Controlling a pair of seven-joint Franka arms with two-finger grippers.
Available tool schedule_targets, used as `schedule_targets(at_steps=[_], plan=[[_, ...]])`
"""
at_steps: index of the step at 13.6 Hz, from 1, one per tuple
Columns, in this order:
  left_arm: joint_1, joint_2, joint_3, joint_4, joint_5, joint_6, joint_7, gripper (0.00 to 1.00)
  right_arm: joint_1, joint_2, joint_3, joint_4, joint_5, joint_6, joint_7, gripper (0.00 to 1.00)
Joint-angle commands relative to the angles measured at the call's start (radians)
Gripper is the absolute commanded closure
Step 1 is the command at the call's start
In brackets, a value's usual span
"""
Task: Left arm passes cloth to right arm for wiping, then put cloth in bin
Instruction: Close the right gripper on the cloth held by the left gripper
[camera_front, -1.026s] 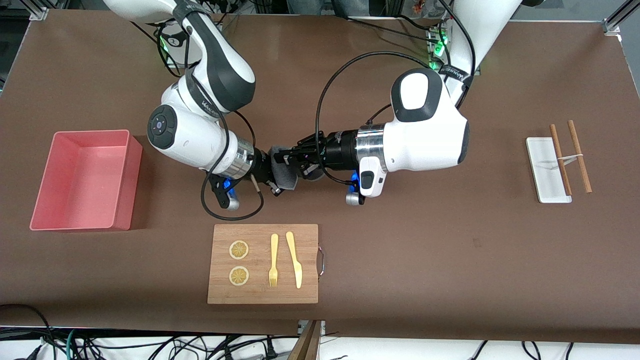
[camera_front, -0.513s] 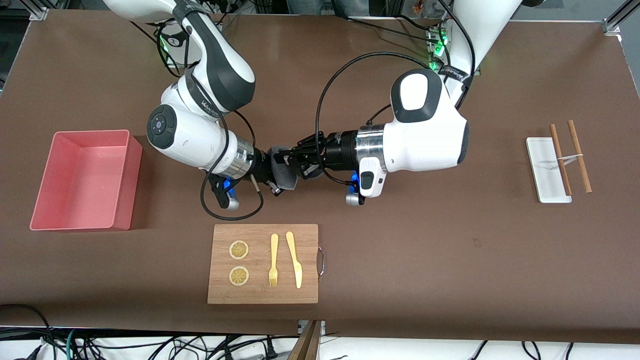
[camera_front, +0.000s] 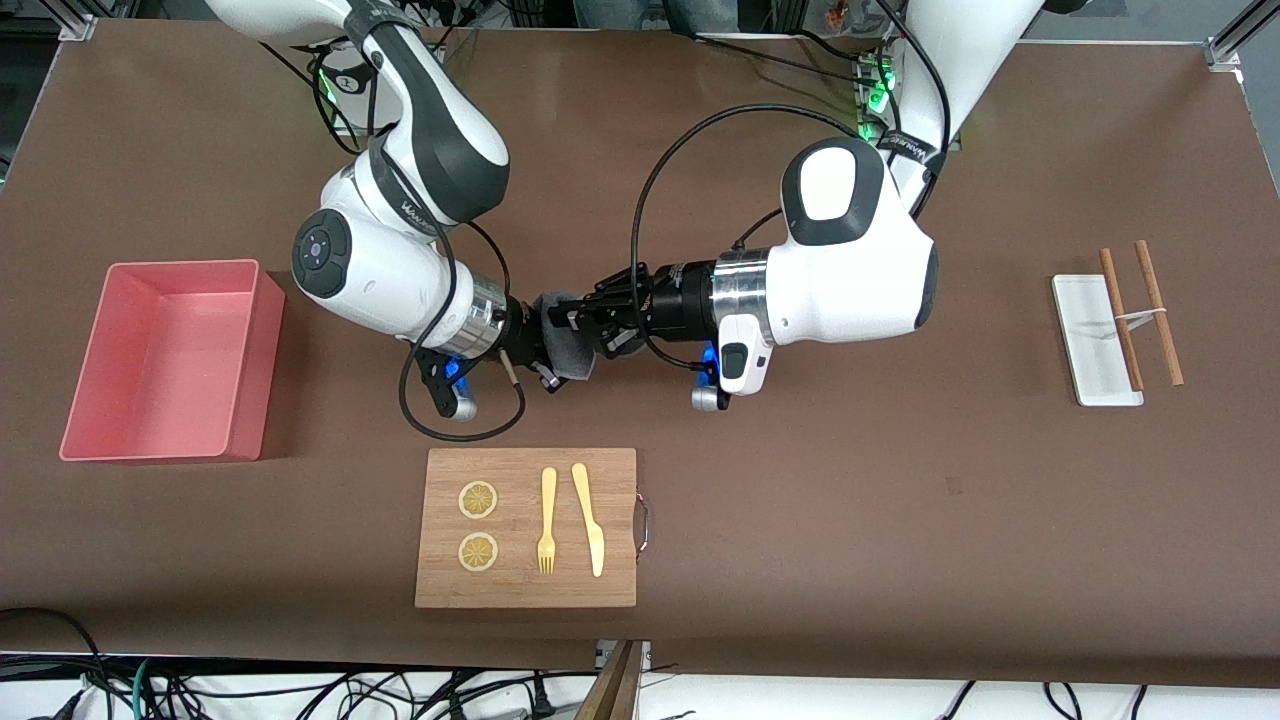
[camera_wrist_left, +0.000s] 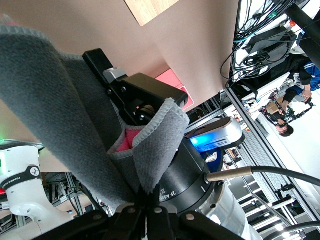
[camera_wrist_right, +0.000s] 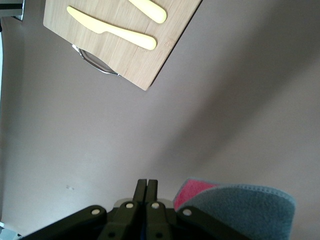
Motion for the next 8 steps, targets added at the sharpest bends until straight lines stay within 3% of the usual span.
schedule_targets(at_steps=[1, 2, 3, 6, 8], plan=[[-0.008, 0.02, 0.008, 0.032, -0.022, 0.004, -0.009, 0.57, -0.002, -0.008, -0.001, 0.004, 0.019, -0.009, -0.01, 1.0], [-0.002, 0.019, 0.008, 0.031, -0.019, 0.004, -0.009, 0.18, -0.002, -0.008, -0.001, 0.004, 0.019, -0.009, -0.01, 1.0], [0.003, 0.016, 0.009, 0.031, -0.016, 0.003, -0.008, 0.1, -0.002, -0.008, -0.001, 0.004, 0.019, -0.009, -0.01, 1.0], [0.034, 0.008, 0.012, 0.031, -0.013, -0.01, -0.006, 0.09, -0.002, -0.008, -0.001, 0.004, 0.017, -0.009, -0.012, 1.0], [0.057, -0.003, 0.017, 0.025, -0.007, -0.019, -0.003, 0.01, -0.002, -0.008, -0.001, 0.004, 0.017, -0.009, -0.013, 1.0]])
